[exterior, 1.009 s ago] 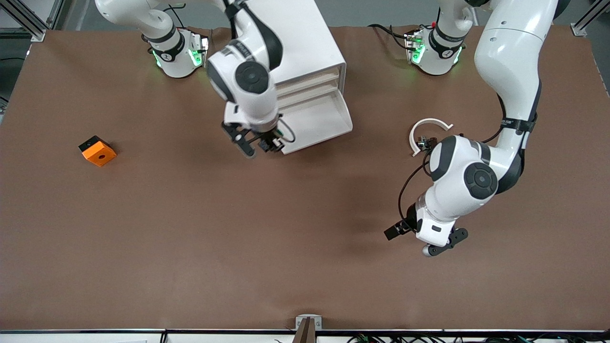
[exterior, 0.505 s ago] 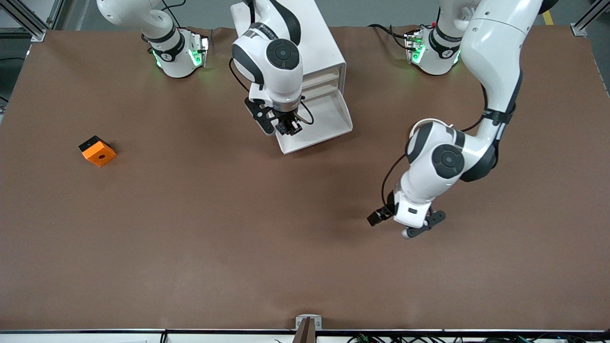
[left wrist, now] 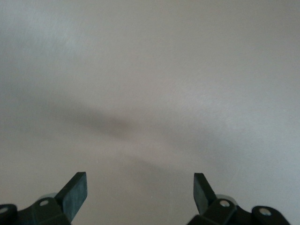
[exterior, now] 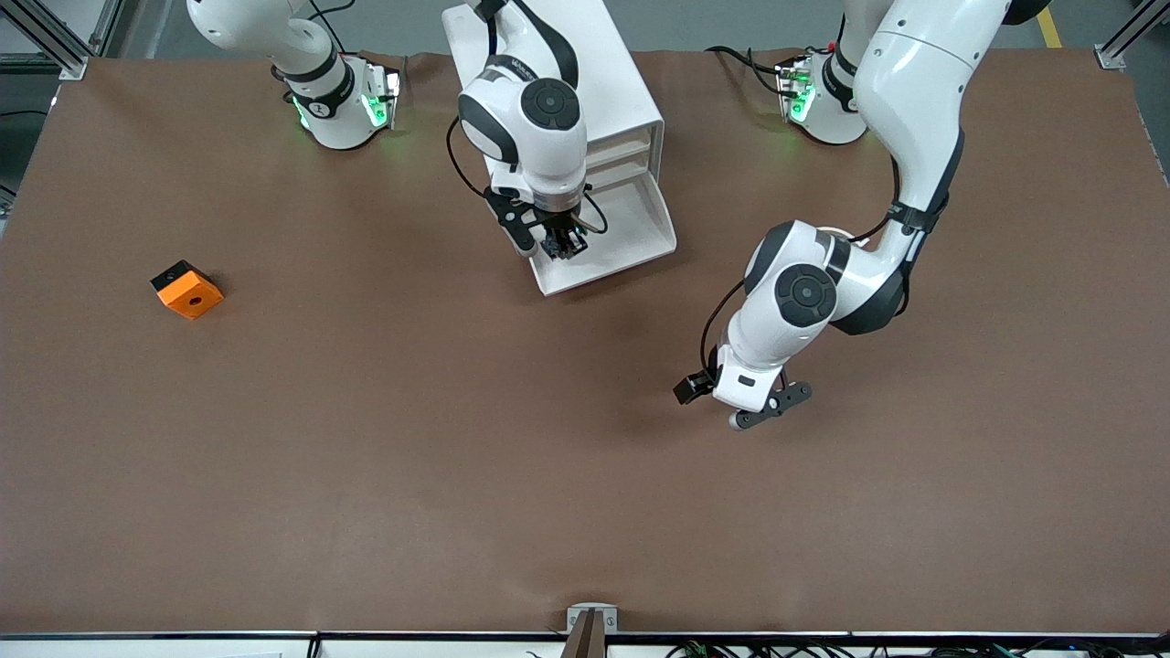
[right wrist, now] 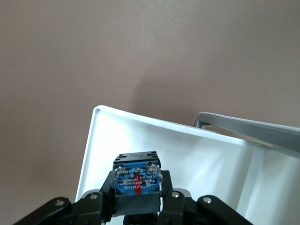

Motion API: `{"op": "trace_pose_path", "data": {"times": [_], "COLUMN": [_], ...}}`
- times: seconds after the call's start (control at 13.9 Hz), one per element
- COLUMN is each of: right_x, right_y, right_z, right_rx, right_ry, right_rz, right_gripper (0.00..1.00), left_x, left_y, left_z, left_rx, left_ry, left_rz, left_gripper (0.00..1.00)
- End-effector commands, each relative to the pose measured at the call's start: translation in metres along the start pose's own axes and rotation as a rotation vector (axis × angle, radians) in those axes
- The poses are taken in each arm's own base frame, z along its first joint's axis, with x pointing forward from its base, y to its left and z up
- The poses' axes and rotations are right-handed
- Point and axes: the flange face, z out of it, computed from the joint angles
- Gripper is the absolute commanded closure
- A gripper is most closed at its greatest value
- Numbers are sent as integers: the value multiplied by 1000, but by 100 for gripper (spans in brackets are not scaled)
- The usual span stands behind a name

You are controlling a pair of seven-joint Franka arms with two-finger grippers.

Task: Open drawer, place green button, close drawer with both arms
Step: 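Lower the button into the drawer and open the right gripper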

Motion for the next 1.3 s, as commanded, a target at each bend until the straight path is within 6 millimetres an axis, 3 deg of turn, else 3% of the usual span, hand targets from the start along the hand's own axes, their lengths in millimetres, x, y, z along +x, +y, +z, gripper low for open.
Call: {"op": "trace_pose_path", "data": {"times": [0.0,0.14,0.5,0.87,0.94,1.01,1.23], "right_x": [-2,-2,-13,-20,-22,-23,-25], "right_y": [3,3,4,7,6,5,-6], "right_z": [7,13,26,28,26,23,8], "right_rx": [1,-4,-13,-20,-17,-13,19], "right_ry": [13,14,17,17,15,13,6], "right_rz": [13,14,11,4,1,4,6], "right_gripper": [100,100,100,100,83,1,0], "left_x": [-29,-39,-89,-113,-115,-117,-118], "left_y": [6,10,23,32,33,34,35], "left_z": [0,5,18,24,24,24,23], "left_rx": [43,50,112,129,129,129,127], "left_ry": [-7,-11,-50,-62,-62,-62,-60], "left_rz": [-55,-45,29,67,71,74,77], "left_gripper": [0,0,0,0,0,0,0]}}
